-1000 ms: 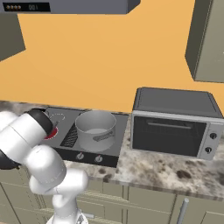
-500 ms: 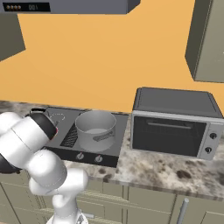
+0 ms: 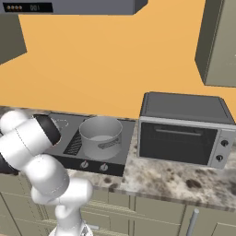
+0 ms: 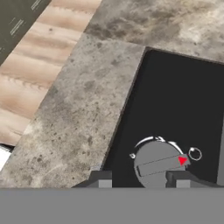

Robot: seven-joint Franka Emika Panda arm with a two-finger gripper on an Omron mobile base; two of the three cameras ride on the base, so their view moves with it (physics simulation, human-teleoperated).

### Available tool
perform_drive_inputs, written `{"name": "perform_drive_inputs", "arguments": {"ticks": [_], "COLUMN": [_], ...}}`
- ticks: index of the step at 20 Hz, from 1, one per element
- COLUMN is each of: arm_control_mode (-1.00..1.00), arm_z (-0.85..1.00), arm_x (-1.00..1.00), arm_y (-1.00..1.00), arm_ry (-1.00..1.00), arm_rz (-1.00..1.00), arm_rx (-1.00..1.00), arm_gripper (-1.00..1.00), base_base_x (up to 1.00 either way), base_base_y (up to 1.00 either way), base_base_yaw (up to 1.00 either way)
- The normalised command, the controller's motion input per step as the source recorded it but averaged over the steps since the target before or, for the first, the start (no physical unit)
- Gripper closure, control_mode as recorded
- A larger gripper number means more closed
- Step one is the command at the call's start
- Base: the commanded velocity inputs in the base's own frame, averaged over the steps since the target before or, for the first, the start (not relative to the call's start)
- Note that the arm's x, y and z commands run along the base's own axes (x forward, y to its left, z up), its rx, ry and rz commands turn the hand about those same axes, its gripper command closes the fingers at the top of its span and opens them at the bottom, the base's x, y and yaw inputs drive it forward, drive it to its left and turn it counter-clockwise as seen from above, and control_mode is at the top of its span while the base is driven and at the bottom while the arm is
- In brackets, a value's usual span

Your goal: Pick the kettle from the counter and place it on a stove burner. Then turn the burner on.

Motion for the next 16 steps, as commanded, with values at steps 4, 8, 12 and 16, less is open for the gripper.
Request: {"name": "perform_drive_inputs", "arguments": {"ticks": [4, 8, 12, 16], "arm_control_mode": [-1.00, -1.00, -1.00, -1.00], "arm_z": [0.15, 0.90, 1.00, 1.00], "arm_x": [-0.02, -0.08, -0.31, -0.57], "arm_y": [0.00, 0.03, 0.01, 0.02], "arm_ry": [-0.08, -0.30, -0.33, -0.31], "arm_rz": [0.00, 0.00, 0.00, -0.02], "arm_rx": [0.00, 0.00, 0.01, 0.00], "arm_gripper": [1.00, 1.00, 1.00, 1.00], "base_base_x": [0.00, 0.00, 0.00, 0.00], "base_base_y": [0.00, 0.00, 0.00, 0.00], "base_base_yaw": [0.00, 0.00, 0.00, 0.00]}}
